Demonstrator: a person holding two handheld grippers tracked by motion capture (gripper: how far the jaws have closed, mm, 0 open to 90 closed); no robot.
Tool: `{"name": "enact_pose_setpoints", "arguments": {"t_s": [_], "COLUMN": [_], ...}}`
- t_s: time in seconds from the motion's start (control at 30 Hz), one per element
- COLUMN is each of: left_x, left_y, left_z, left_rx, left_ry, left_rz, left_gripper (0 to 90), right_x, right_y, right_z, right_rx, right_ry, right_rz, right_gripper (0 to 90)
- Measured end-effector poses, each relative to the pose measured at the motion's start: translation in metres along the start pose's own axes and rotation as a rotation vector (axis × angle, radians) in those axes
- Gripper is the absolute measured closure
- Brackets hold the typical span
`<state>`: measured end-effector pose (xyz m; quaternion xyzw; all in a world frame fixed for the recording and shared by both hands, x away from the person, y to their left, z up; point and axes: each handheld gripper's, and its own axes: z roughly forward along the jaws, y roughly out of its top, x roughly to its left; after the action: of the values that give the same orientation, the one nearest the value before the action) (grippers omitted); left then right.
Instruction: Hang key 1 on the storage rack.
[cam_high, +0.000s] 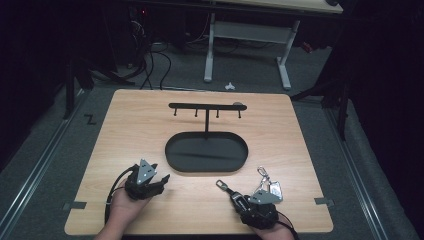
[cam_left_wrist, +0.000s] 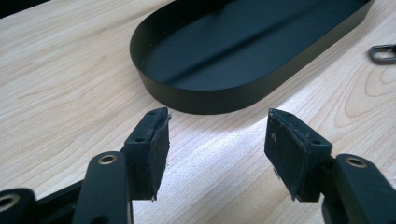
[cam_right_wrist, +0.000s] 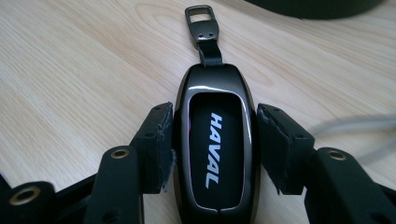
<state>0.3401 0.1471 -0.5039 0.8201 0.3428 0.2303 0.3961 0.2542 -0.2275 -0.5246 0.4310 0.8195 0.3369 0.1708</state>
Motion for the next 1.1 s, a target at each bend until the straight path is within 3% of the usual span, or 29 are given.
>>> {"name": "enact_pose_setpoints", "arguments": {"t_s": [0.1,0.2,0.3,0.37,0.5,0.7,0.73,0.8,0.9,0.93,1.1], "left_x": [0.001,0.0,0.001,0.002,0.003,0.009,0.01,0.014,0.018,0.019,0.024], "left_y": [-0.001,-0.001,0.0,0.001,0.001,-0.002,-0.002,-0.003,-0.004,-0.004,-0.005], "left_z": [0.001,0.002,0.001,0.002,0.001,0.0,-0.001,-0.003,-0.006,-0.007,-0.007], "left_rx": [0.001,0.008,-0.004,-0.009,-0.016,-0.02,-0.019,-0.025,-0.042,-0.043,-0.052], "left_ry": [-0.001,-0.01,-0.062,-0.075,-0.051,-0.035,-0.036,-0.037,-0.035,-0.038,-0.053], "left_rz": [-0.011,-0.019,-0.069,-0.078,-0.061,-0.066,-0.068,-0.081,-0.101,-0.106,-0.132], "left_gripper": [40.2,40.4,41.9,42.4,40.6,38.4,38.4,38.4,38.5,38.6,38.6], "right_x": [-0.009,-0.012,-0.011,-0.01,-0.009,-0.001,0.001,0.0,-0.002,-0.001,-0.003], "right_y": [-0.007,-0.007,-0.004,0.002,0.018,0.046,0.058,0.063,0.077,0.082,0.094], "right_z": [-0.009,-0.011,-0.012,-0.01,-0.006,0.009,0.015,0.018,0.029,0.033,0.046], "right_rx": [0.007,0.0,-0.01,-0.007,0.022,0.129,0.174,0.2,0.308,0.347,0.465], "right_ry": [-0.016,0.002,0.013,0.021,0.016,0.021,0.014,0.015,0.008,-0.002,0.011], "right_rz": [0.012,0.036,0.034,0.025,0.001,-0.09,-0.126,-0.139,-0.151,-0.178,-0.193], "right_gripper": [48.2,46.0,42.0,40.7,39.3,40.8,42.1,42.1,42.9,42.7,40.1]}}
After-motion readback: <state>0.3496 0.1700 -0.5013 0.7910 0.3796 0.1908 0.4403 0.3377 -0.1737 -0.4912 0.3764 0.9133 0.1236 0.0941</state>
